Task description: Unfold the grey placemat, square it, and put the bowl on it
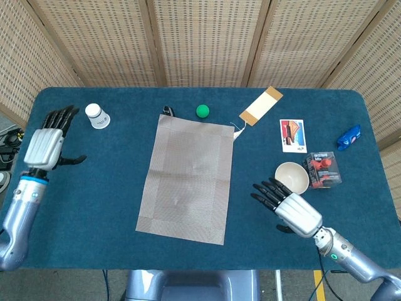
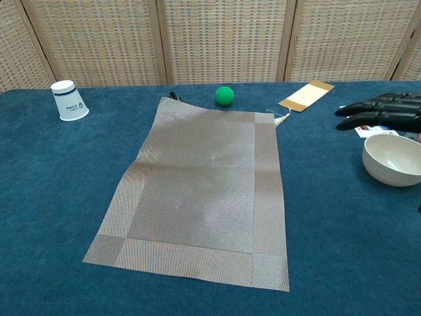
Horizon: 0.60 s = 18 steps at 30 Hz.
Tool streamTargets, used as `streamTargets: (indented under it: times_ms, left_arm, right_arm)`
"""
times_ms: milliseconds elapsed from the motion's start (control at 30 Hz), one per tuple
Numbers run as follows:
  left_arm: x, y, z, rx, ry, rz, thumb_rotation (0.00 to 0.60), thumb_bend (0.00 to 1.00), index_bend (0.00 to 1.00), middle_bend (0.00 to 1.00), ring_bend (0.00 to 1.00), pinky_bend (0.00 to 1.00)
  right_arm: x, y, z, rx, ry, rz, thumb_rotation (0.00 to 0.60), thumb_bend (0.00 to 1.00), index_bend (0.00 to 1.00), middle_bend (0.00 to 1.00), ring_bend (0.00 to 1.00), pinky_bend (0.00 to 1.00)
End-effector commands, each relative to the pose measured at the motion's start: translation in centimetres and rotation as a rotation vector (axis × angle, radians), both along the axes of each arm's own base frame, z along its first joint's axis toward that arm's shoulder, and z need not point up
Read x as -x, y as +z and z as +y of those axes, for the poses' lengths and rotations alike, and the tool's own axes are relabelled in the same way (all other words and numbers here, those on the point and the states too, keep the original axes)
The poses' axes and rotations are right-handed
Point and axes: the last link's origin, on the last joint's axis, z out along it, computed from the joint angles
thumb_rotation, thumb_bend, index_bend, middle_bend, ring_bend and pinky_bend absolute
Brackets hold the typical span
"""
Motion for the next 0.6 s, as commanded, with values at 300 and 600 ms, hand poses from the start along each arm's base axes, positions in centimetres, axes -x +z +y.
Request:
streamTargets:
  times_ms: [300, 600]
  left_arm:
    - [2.7, 0.5, -5.5, -0.012, 0.14, 0.003, 0.6, 0.0, 0.0, 0.0, 0.0, 0.0]
    - [2.9, 0.4, -5.7, -0.027, 0.143, -0.004, 0.6, 0.0, 0.0, 0.0, 0.0, 0.0]
  right_arm:
    - [-6.2, -7.1, -0.2, -0.218, 0.189, 0.063, 0.6, 0.0, 0.18, 0.0, 0.0, 0.0]
    - [-9.7, -12.0, 0.3, -0.331, 0.222, 0.078, 0.6, 0.0, 0.22, 0.0, 0.0, 0.0]
